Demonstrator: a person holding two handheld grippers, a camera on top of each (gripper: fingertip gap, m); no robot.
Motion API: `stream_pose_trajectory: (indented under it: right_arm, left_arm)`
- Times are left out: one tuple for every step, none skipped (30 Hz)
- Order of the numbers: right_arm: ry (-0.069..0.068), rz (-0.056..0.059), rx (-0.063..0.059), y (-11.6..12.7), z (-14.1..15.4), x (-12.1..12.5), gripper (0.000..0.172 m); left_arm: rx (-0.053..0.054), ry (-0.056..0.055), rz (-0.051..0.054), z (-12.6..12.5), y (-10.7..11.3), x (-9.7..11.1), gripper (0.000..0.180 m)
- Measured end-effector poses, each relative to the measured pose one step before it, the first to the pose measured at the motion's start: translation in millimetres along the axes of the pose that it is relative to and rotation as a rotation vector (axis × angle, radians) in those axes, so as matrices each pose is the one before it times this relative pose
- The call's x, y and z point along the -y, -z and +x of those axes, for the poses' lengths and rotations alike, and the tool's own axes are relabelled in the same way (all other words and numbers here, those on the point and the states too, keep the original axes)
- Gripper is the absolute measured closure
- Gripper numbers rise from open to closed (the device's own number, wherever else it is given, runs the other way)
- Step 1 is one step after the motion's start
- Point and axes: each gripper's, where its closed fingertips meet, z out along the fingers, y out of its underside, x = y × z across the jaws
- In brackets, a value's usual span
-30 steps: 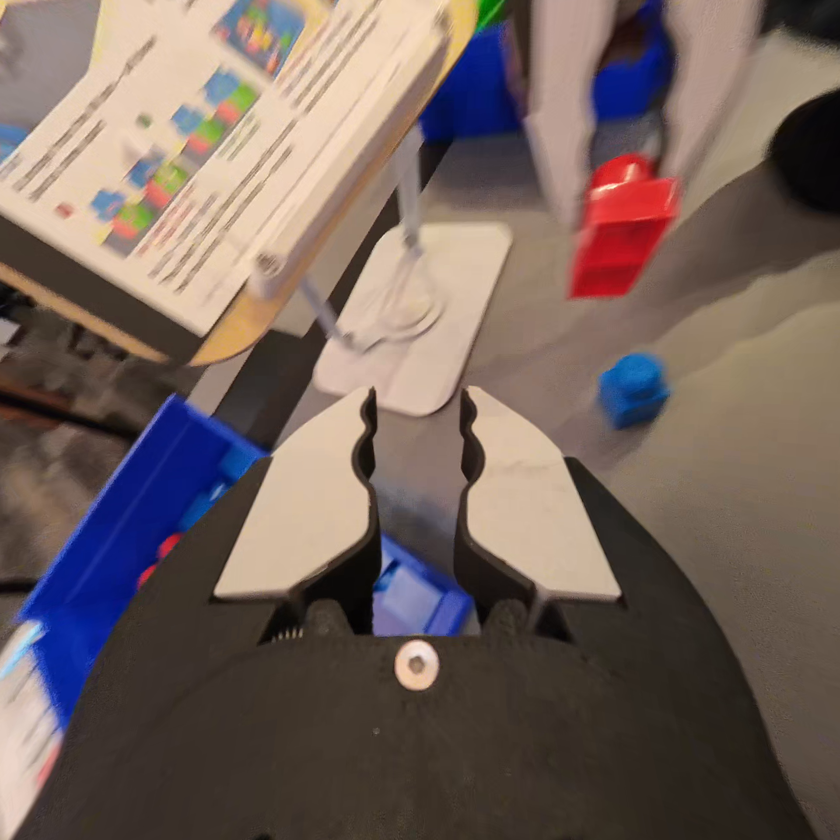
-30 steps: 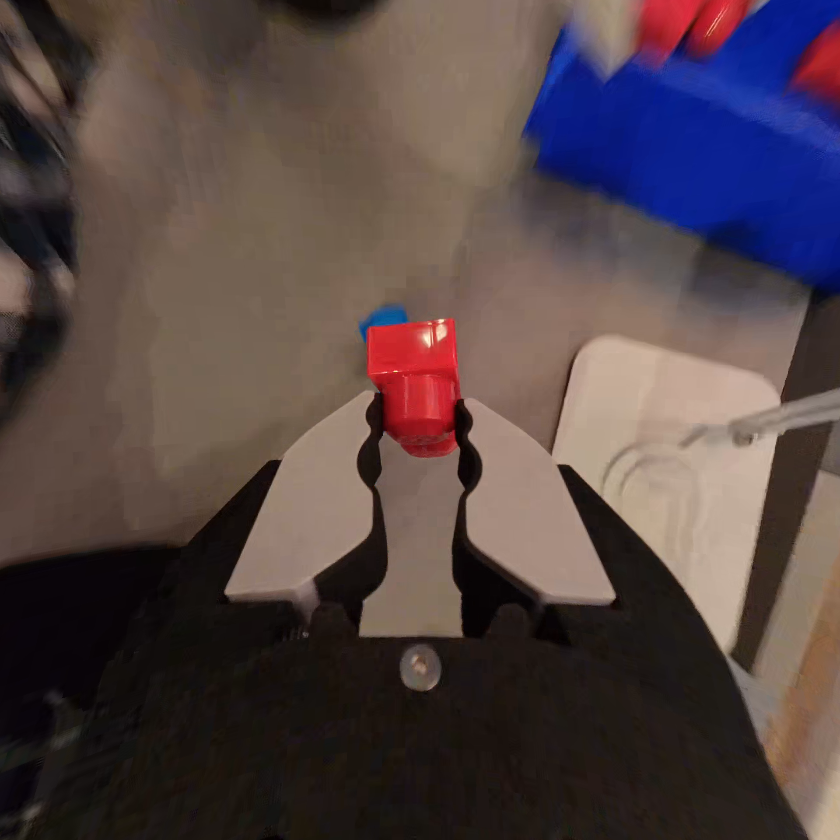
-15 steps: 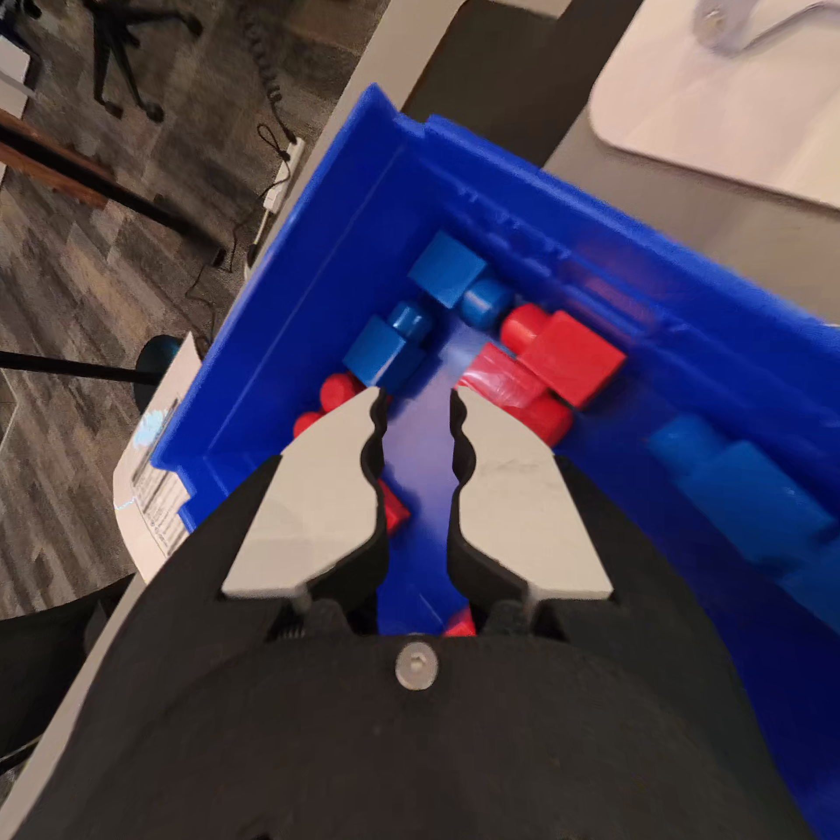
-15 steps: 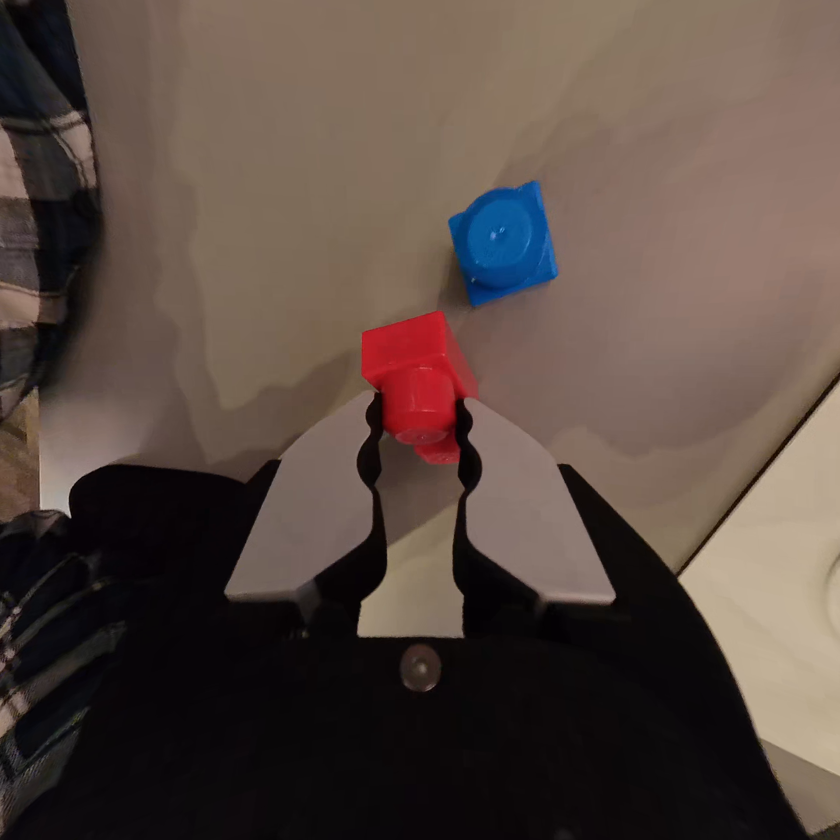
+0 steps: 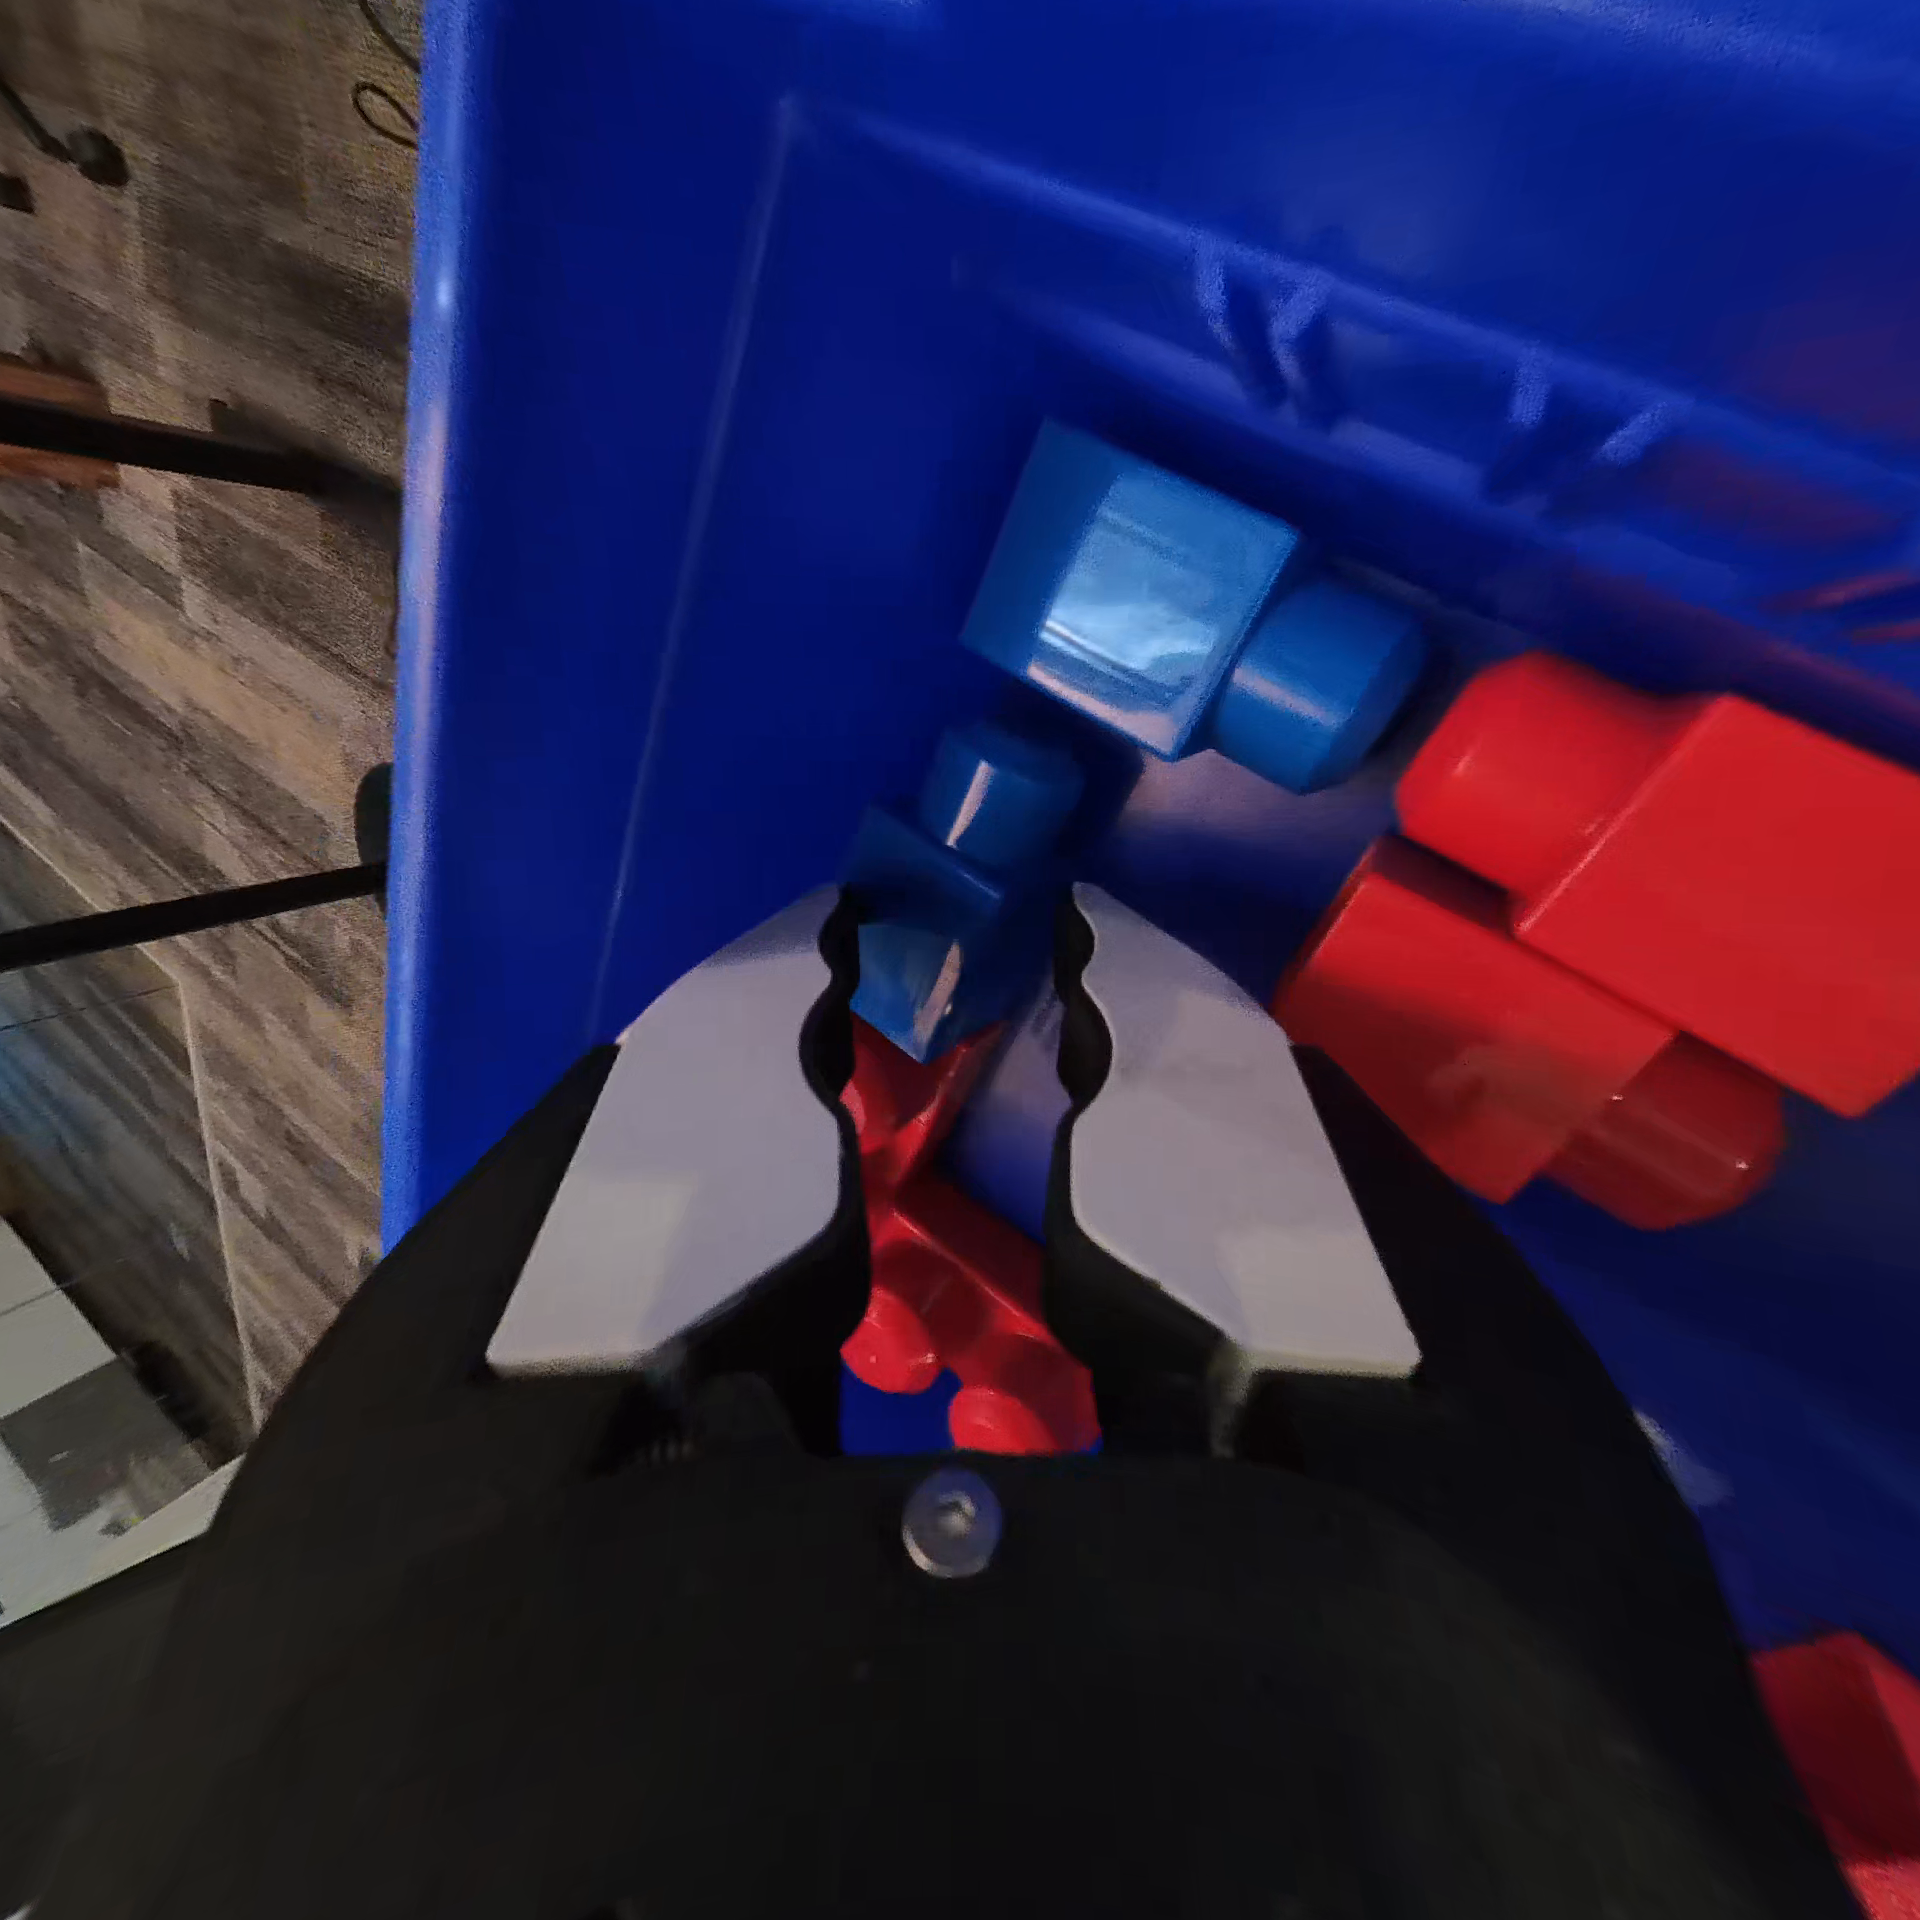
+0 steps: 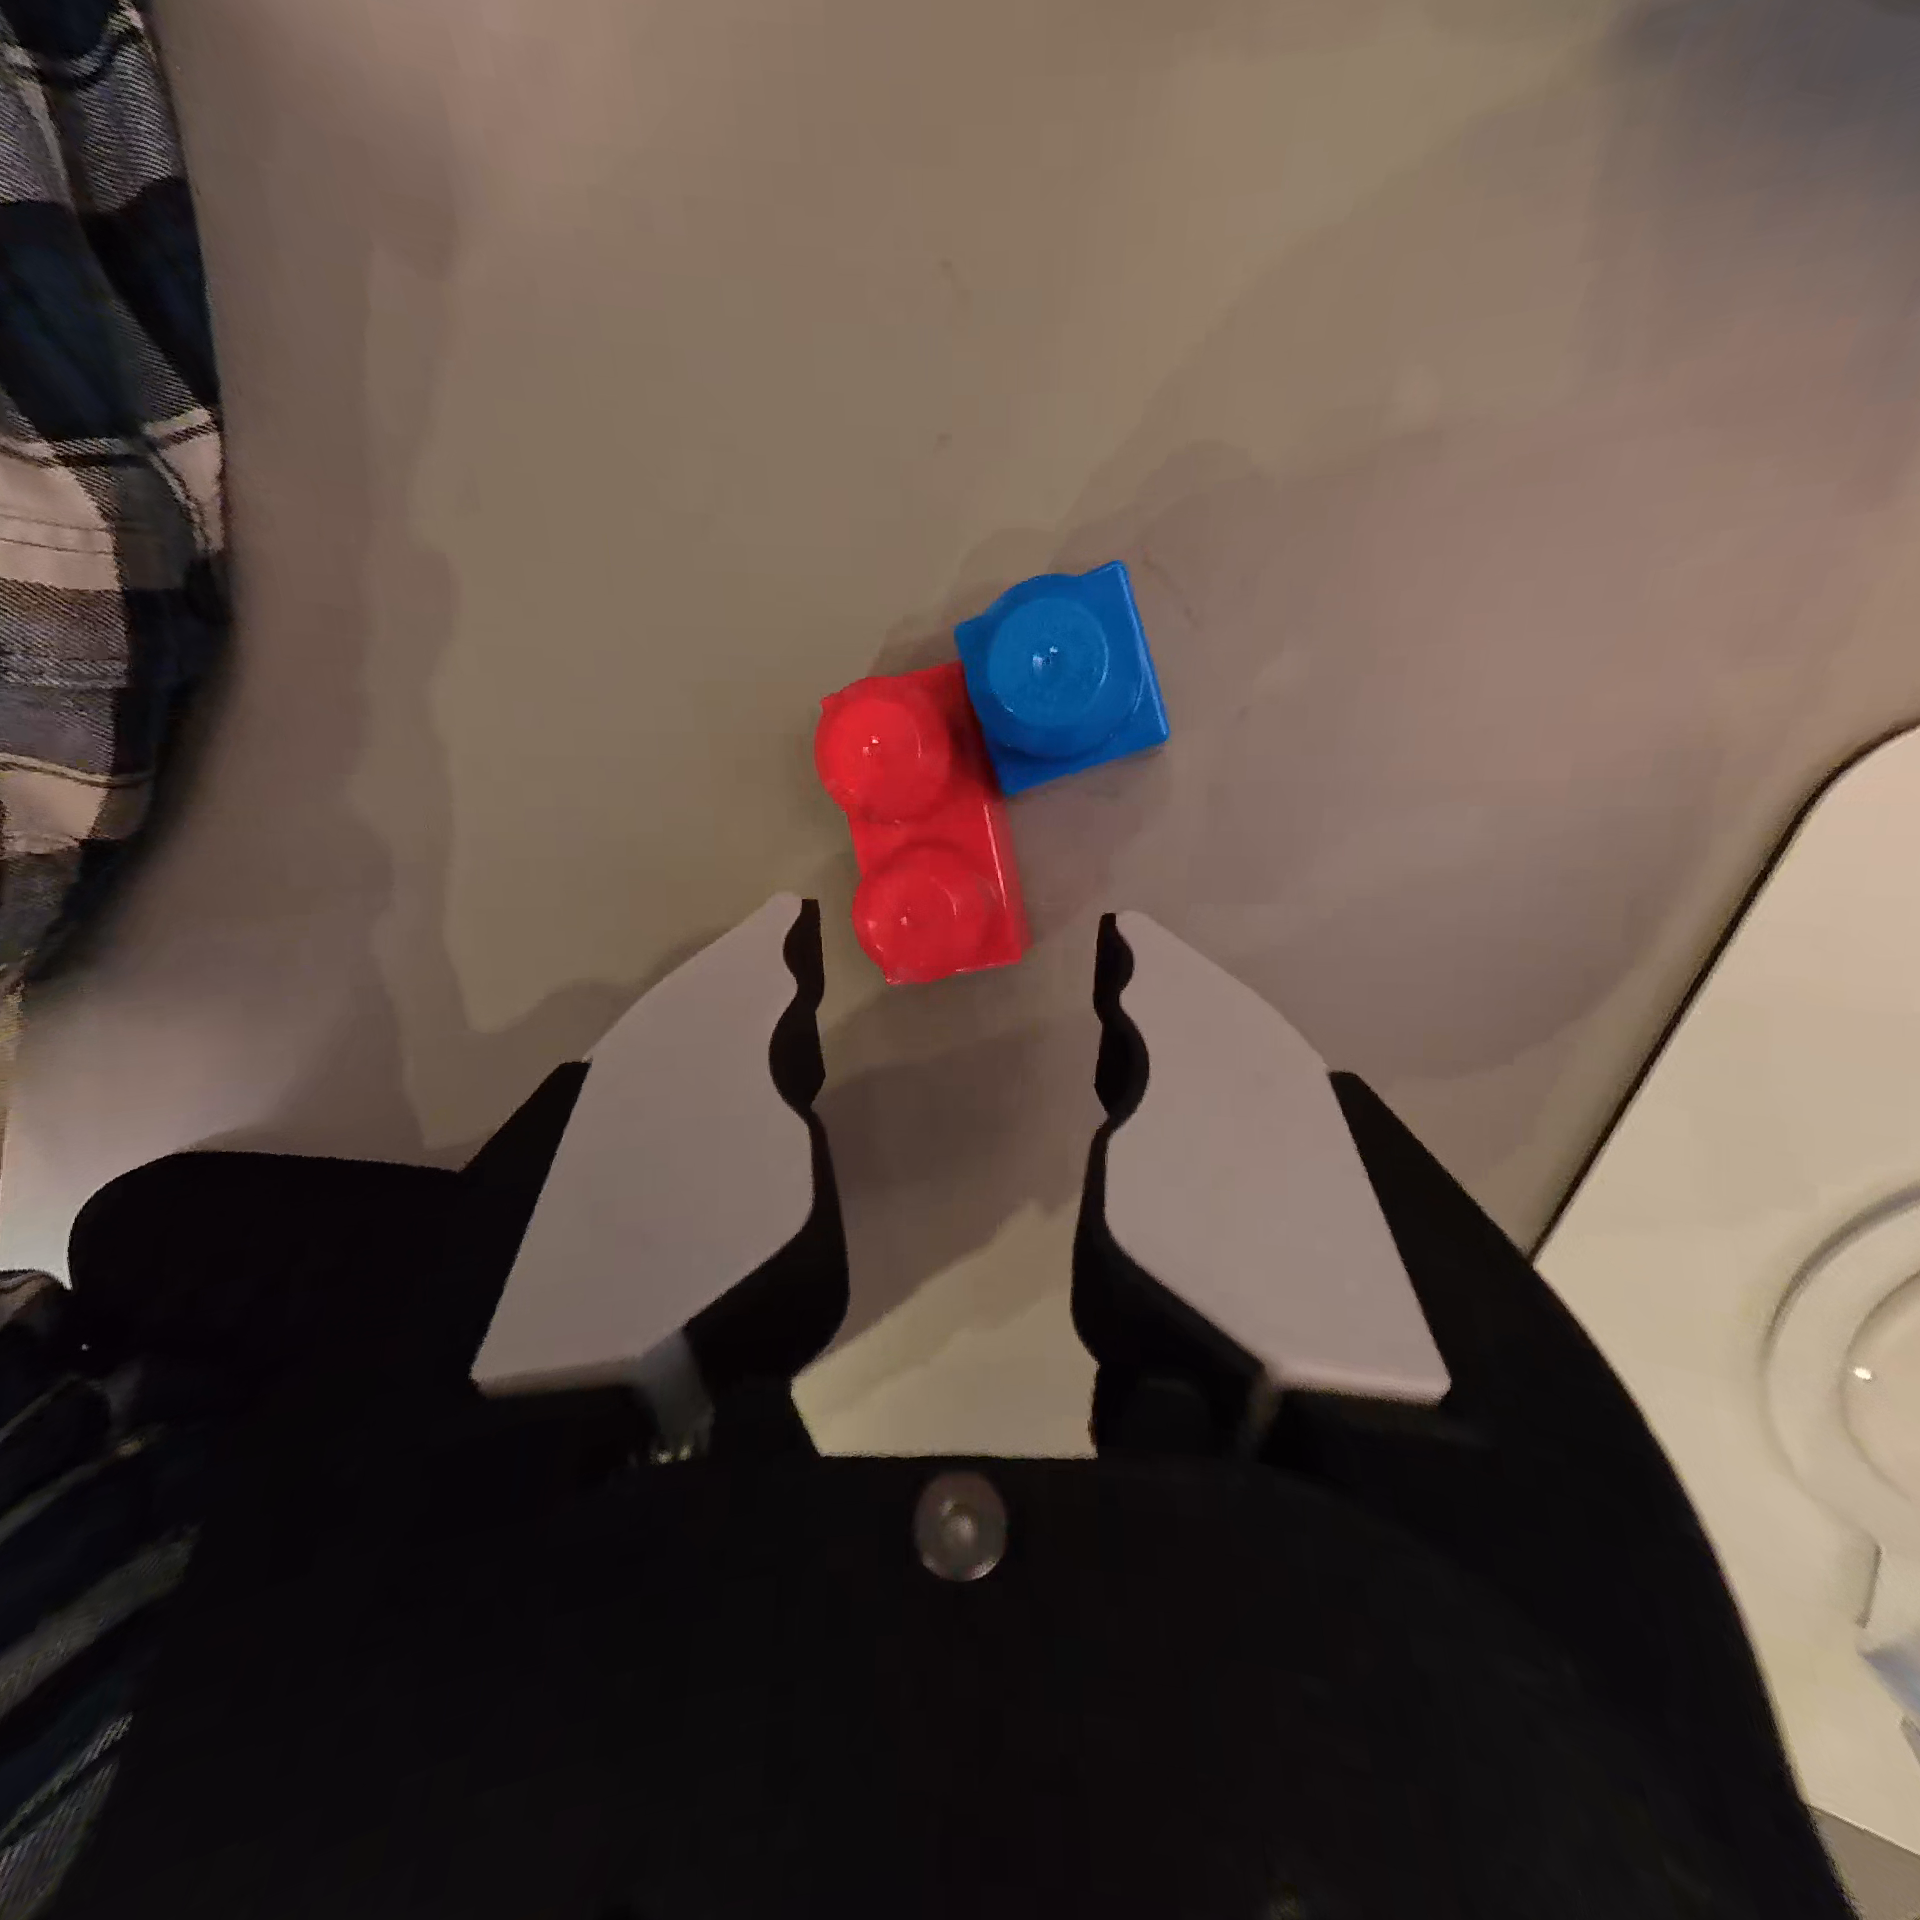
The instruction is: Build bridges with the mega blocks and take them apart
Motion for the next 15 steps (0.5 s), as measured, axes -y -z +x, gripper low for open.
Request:
stream_pose_trajectory:
  right_arm:
    - [0.0026,0.0003,-0.0040,0.77,0.48,-0.40,0.122]
    - [0.0007,0.0019,0.0048,0.47,-0.81,-0.03,0.123]
    - [0.0033,0.0033,0.0031,0.67,-0.93,0.20,0.124]
    - [0.0035,0.0032,-0.0046,0.74,0.33,0.46,0.125]
    - [0.0006,0.0023,-0.0045,0.96,0.29,0.35,0.126]
    - [0.0004,0.0021,0.0015,0.67,-0.42,0.31,0.127]
    - [0.0019,0.0024,0.0008,0.59,-0.34,0.15,0.127]
    - [0.0002,0.0012,-0.0016,0.31,0.17,-0.02,0.127]
    - [-0.0021,-0.0001,0.0012,0.19,-0.11,-0.34,0.127]
    - [-0.0008,-0.0010,0.0001,0.32,0.07,-0.64,0.127]
    - [0.0001,-0.0009,-0.0032,0.65,0.32,-0.76,0.127]
    - [-0.0015,0.0006,-0.0015,0.91,0.09,-0.59,0.127]
    - [-0.0003,0.0028,-0.0005,1.26,-0.10,-0.28,0.128]
    - [0.0019,0.0056,-0.0012,1.34,-0.11,0.36,0.128]
    - [0.0012,0.0067,-0.0004,1.31,-0.13,0.72,0.129]
  left_arm:
    - [0.0075,-0.0157,-0.0052,-1.52,-1.03,-0.76,0.145]
    - [0.0130,-0.0149,0.0019,-1.46,-0.97,0.01,0.145]
    - [0.0206,-0.0077,-0.0024,-2.02,-1.20,-0.38,0.144]
    - [0.0107,-0.0065,0.0036,-0.11,-1.16,0.27,0.141]
    - [0.0110,-0.0037,0.0062,0.01,-1.13,0.13,0.139]
    - [0.0104,0.0077,0.0101,-0.16,-1.08,0.54,0.138]
    - [-0.0116,0.0259,0.0120,2.35,-0.72,0.98,0.134]
    - [-0.0225,0.0325,0.0149,3.45,0.47,1.46,0.127]
    - [-0.0108,0.0217,0.0124,2.30,2.18,0.72,0.129]
    - [-0.0251,0.0117,0.0174,4.33,4.84,0.57,0.135]
    - [-0.0496,0.0216,0.0073,6.72,7.80,0.07,0.145]
    - [-0.0824,0.0321,-0.0019,11.22,9.93,-0.55,0.158]
    - [-0.0982,0.0222,-0.0108,15.85,8.80,-2.45,0.170]
    - [-0.0480,-0.0006,-0.0397,11.22,4.62,-7.05,0.171]
    - [0.0473,-0.0179,-0.0335,-0.90,3.15,-7.31,0.160]
